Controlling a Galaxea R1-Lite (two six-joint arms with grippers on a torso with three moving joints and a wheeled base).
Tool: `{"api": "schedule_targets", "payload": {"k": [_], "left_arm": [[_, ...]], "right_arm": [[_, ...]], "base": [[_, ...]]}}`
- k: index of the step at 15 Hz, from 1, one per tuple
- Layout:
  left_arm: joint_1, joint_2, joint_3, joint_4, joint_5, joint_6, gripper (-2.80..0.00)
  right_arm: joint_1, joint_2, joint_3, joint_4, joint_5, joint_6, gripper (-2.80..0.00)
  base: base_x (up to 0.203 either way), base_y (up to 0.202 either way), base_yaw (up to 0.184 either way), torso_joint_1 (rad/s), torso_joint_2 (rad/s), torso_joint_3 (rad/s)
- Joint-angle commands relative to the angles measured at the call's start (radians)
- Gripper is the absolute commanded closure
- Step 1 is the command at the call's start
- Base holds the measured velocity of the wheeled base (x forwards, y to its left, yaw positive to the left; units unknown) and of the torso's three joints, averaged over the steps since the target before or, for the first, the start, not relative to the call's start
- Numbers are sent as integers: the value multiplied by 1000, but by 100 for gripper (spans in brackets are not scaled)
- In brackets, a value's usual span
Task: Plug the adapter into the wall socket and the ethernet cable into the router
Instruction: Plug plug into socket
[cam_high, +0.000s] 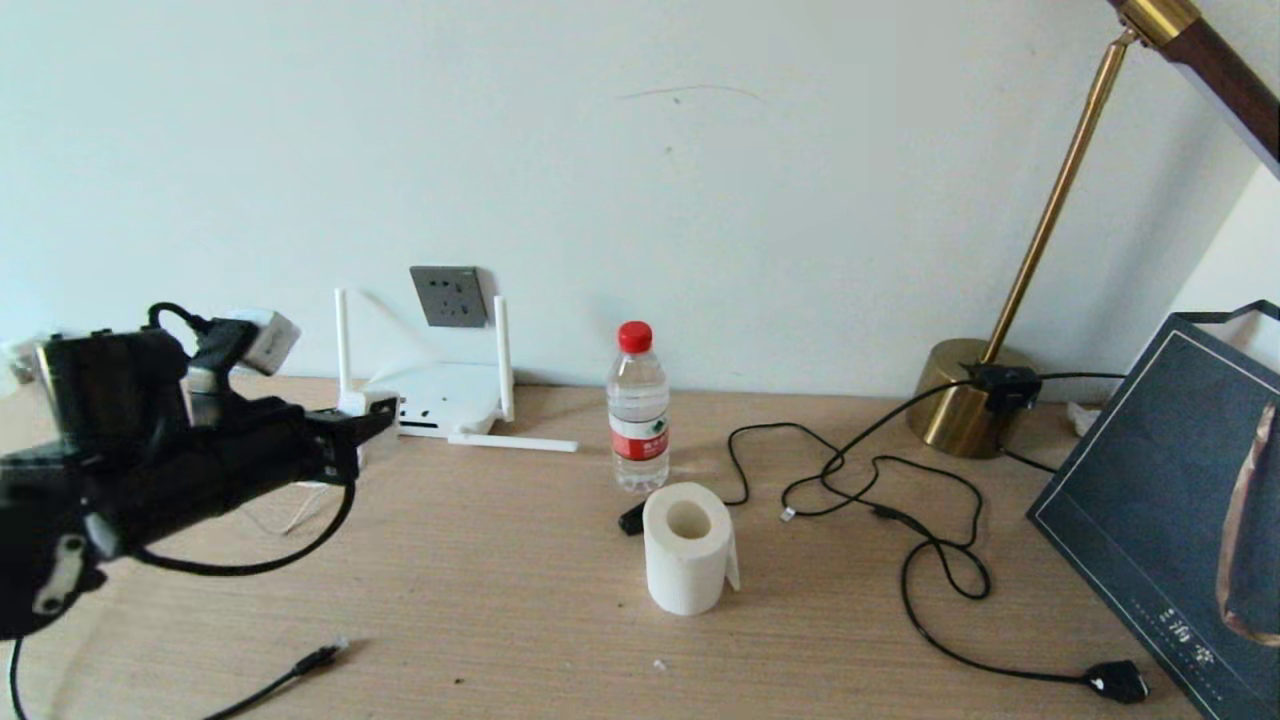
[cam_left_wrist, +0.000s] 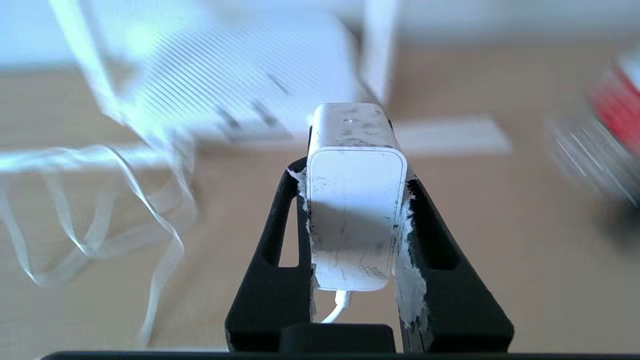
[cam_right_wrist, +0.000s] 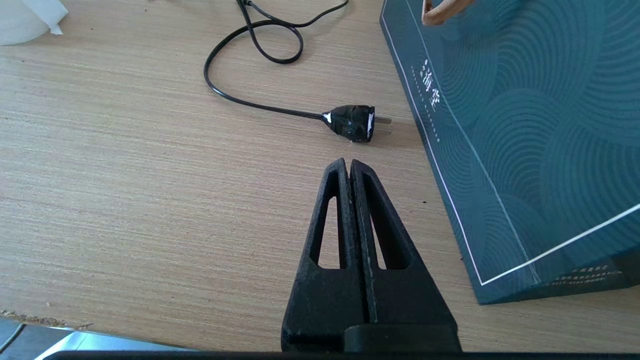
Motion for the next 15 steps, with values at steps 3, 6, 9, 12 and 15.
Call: {"api": "schedule_targets", "payload": {"k": [3, 6, 9, 12, 15], "left_arm": [[-67, 335, 12, -587, 186, -56, 0], [-83, 422, -143, -631, 210, -73, 0], [-89, 495, -249, -654, 210, -73, 0], [-94, 532, -287, -656, 205, -72, 0], [-91, 541, -313, -656, 201, -71, 0]], "right_arm": [[0, 0, 0, 2, -1, -1, 0], [0, 0, 0, 2, 1, -1, 0], [0, 0, 0, 2, 1, -1, 0], [0, 0, 0, 2, 0, -1, 0], [0, 0, 0, 2, -1, -1, 0]], "base": [[0, 0, 0, 0, 0, 0], [0, 0, 0, 0, 0, 0], [0, 0, 0, 0, 0, 0], [0, 0, 0, 0, 0, 0], [0, 0, 0, 0, 0, 0]]}}
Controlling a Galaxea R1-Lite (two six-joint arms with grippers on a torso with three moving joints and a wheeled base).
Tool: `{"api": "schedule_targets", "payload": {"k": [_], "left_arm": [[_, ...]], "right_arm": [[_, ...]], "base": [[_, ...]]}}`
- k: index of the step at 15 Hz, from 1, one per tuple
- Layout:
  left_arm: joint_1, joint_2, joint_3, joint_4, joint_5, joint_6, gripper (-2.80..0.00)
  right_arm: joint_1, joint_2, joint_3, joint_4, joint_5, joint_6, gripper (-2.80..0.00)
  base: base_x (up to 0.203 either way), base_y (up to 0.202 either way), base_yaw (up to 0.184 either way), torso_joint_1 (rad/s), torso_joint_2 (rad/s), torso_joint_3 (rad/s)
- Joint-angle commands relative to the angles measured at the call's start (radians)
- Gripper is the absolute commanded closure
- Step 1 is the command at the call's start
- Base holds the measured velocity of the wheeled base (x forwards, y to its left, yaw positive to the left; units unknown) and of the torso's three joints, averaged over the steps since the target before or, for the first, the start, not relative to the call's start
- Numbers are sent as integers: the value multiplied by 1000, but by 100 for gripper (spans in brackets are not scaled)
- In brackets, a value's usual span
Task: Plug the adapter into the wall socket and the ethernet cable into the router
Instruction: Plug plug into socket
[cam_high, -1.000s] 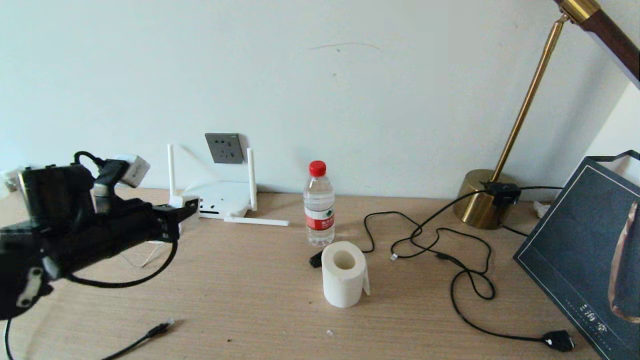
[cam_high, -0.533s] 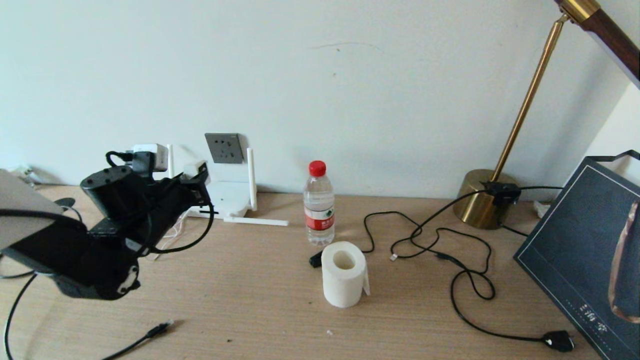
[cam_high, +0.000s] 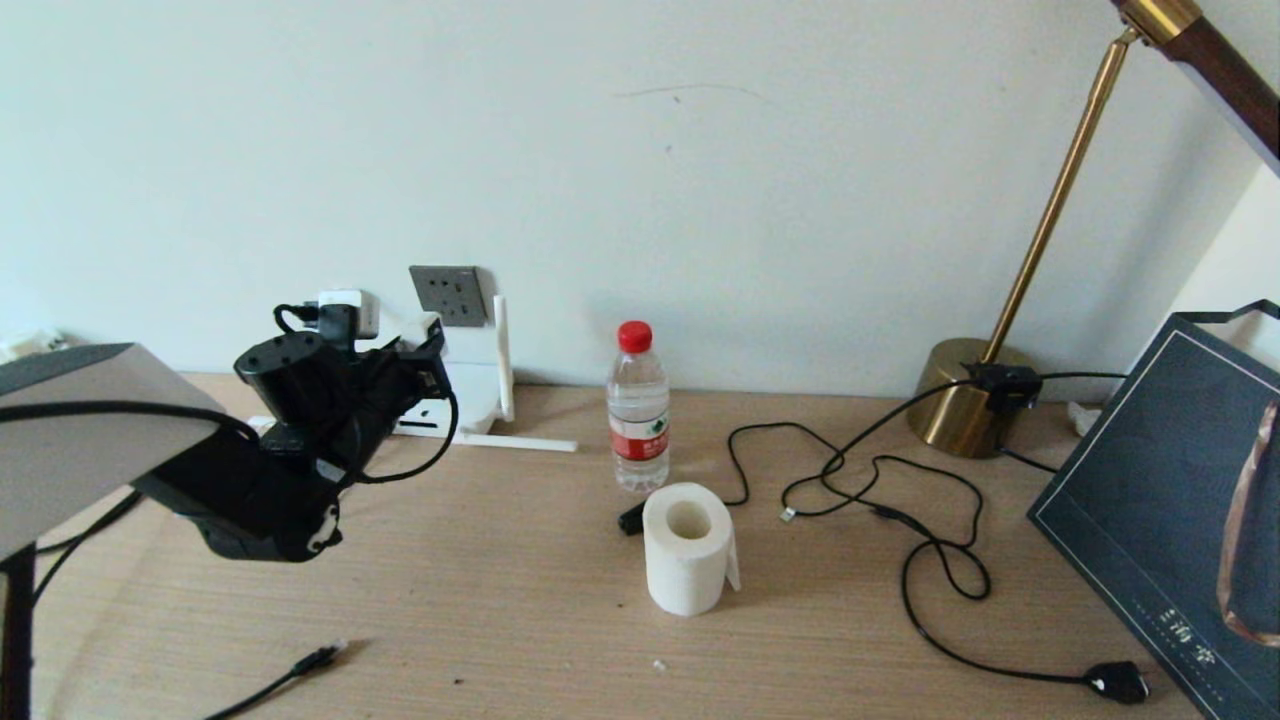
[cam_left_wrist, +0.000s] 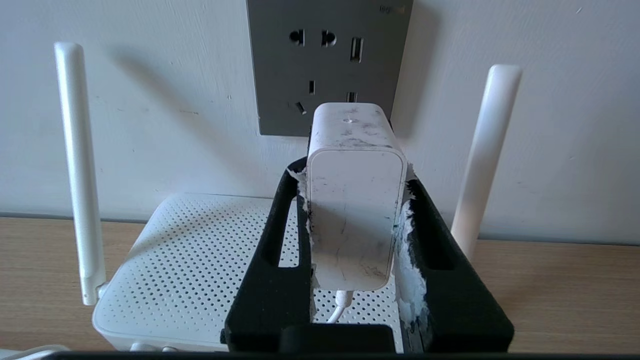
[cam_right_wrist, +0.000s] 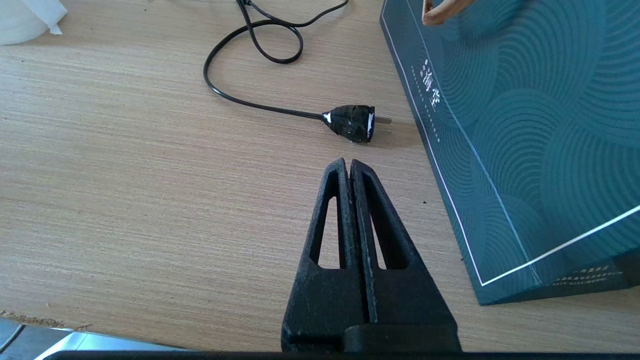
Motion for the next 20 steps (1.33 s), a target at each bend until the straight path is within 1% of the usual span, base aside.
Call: {"api": "schedule_targets", "payload": {"k": [1, 5, 8, 13, 17, 20], "left_arm": [[4, 18, -11, -8, -3, 1, 0], [11, 35, -42, -17, -4, -3, 0], [22, 61, -68, -72, -21, -3, 0], [24, 62, -80, -77, -41, -4, 0], [26, 71, -84, -80, -43, -3, 0], [27, 90, -120, -82, -43, -3, 0]], "right_arm": [[0, 0, 0, 2, 1, -1, 0], [0, 0, 0, 2, 0, -1, 0], [0, 0, 0, 2, 0, -1, 0], [0, 0, 0, 2, 1, -1, 0], [0, 0, 0, 2, 1, -1, 0], [0, 0, 0, 2, 1, -1, 0]], "base": [[0, 0, 0, 0, 0, 0], [0, 0, 0, 0, 0, 0], [0, 0, 0, 0, 0, 0], [0, 0, 0, 0, 0, 0], [0, 0, 0, 0, 0, 0], [0, 0, 0, 0, 0, 0]]}}
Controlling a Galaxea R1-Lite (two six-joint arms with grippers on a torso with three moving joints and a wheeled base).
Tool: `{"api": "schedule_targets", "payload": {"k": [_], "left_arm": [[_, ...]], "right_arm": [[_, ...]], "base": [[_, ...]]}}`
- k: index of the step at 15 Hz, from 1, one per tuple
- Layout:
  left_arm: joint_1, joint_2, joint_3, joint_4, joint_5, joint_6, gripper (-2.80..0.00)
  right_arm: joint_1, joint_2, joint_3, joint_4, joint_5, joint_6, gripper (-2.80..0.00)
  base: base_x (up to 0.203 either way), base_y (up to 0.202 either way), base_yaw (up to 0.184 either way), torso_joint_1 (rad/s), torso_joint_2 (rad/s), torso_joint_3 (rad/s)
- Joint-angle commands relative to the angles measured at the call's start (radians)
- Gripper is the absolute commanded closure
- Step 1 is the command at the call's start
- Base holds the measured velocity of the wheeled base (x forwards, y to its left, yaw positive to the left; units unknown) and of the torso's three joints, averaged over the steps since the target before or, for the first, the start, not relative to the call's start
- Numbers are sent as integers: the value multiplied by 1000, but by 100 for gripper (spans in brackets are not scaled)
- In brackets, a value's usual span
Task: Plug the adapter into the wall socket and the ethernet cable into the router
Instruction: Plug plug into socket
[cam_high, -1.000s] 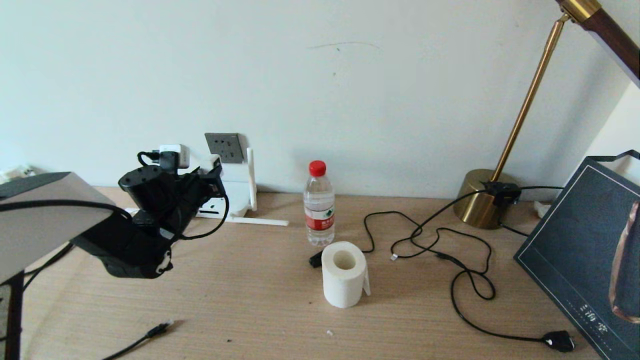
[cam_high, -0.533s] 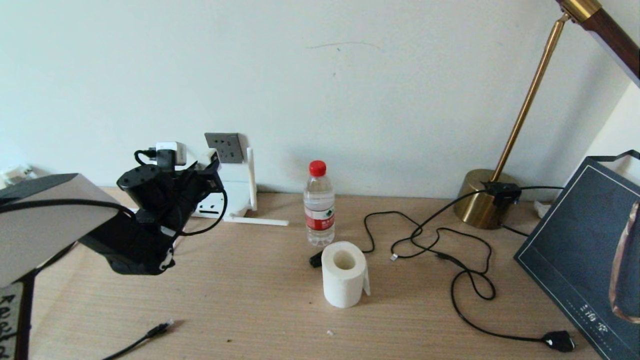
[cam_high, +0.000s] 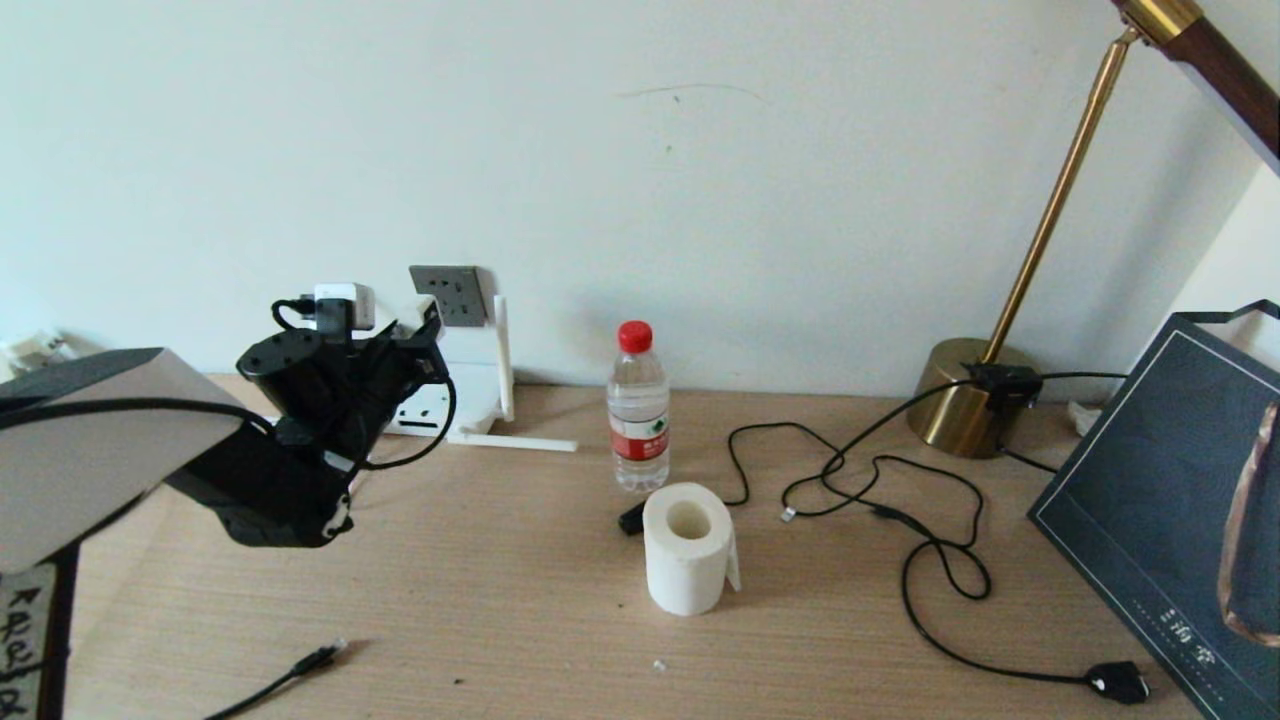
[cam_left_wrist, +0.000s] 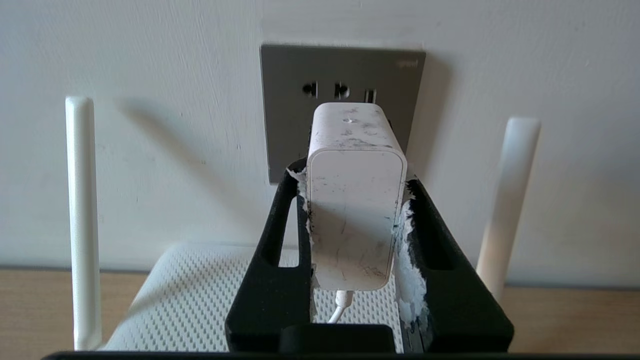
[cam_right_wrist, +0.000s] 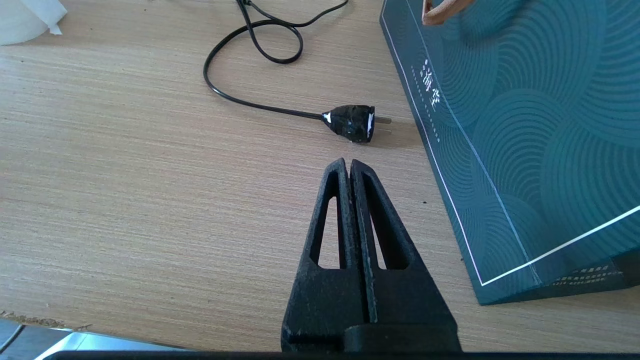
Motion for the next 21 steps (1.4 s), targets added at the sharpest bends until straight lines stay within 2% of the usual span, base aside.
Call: {"api": "schedule_targets", "payload": {"k": [1, 8, 12, 21], "left_arm": [[5, 17, -20, -7, -2, 0, 0], [24, 44, -24, -6, -20, -3, 0], [29, 59, -85, -1, -18, -4, 0], [28, 79, -108, 2, -20, -4, 0]], "right_arm": [[0, 0, 0, 2, -1, -1, 0], [0, 0, 0, 2, -1, -1, 0], [0, 0, 0, 2, -1, -1, 0], [0, 0, 0, 2, 1, -1, 0]], "base": [[0, 0, 0, 0, 0, 0], [0, 0, 0, 0, 0, 0], [0, 0, 0, 0, 0, 0], [0, 0, 0, 0, 0, 0]]}}
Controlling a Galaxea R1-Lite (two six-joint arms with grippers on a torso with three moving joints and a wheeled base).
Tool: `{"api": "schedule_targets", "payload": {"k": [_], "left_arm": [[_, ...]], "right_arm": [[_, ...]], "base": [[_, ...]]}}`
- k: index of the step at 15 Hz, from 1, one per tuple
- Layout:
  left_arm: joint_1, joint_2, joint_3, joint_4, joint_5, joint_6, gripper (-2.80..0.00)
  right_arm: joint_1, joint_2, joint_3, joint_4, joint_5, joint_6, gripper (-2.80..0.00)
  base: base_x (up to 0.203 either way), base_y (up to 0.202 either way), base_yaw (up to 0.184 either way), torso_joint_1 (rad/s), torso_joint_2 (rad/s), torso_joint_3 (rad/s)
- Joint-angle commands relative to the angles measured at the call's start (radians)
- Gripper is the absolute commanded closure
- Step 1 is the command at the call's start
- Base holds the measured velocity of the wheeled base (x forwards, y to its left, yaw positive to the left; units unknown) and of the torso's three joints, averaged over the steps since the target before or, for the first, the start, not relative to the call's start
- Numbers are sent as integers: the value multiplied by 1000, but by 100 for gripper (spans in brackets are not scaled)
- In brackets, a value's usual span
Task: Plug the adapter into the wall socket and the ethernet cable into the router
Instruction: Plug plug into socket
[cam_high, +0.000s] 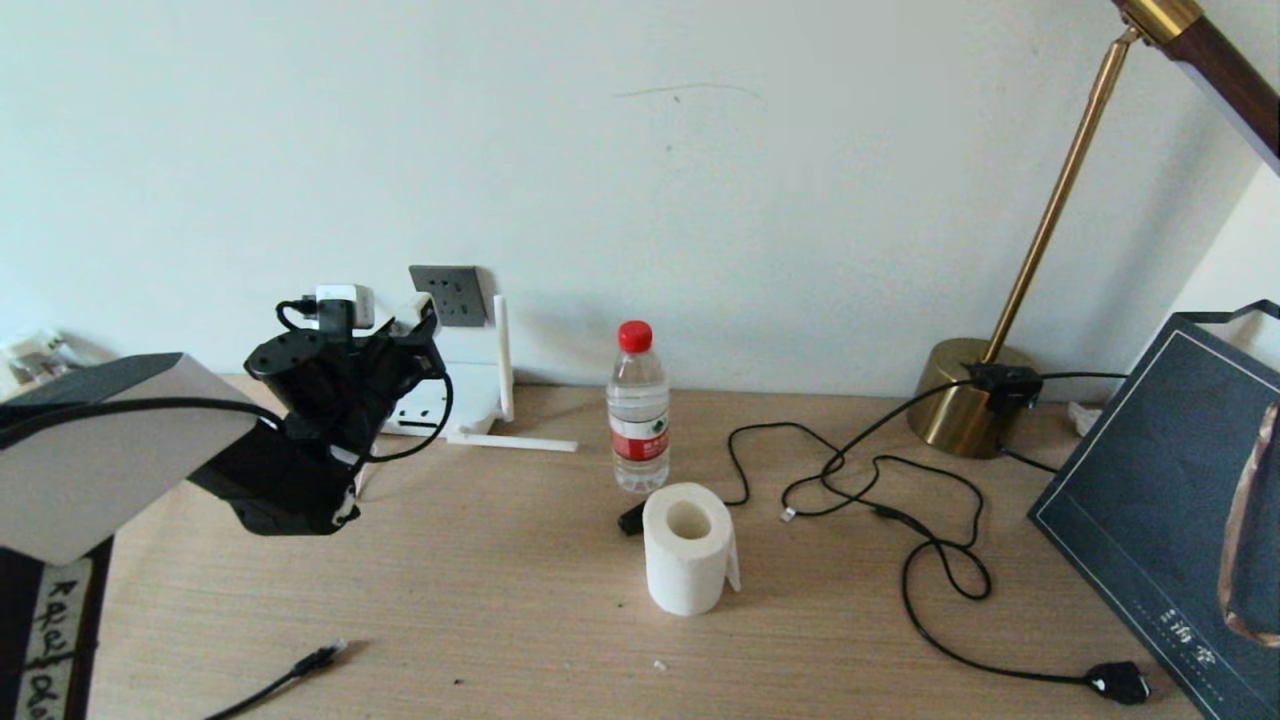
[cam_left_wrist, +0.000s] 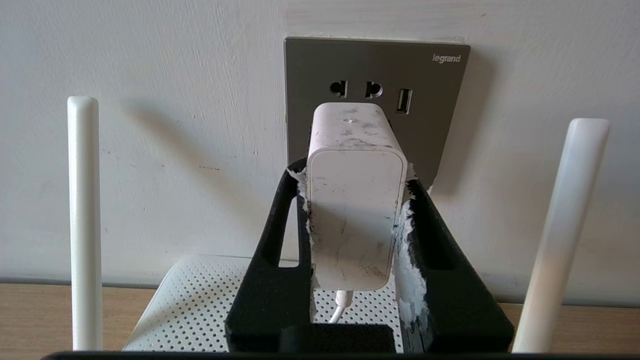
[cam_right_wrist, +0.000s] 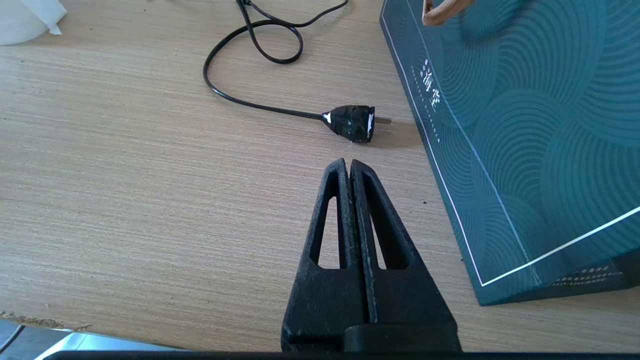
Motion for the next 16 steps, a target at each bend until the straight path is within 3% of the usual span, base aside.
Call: {"api": "schedule_targets", "payload": {"k": [1, 16], "left_arm": [[0, 9, -9, -6, -1, 1, 0], [-3, 36, -85, 40, 0, 1, 0]], "right_arm": [[0, 0, 0, 2, 1, -1, 0], [0, 0, 0, 2, 1, -1, 0]], "base": [[0, 0, 0, 0, 0, 0], [0, 0, 0, 0, 0, 0]]}}
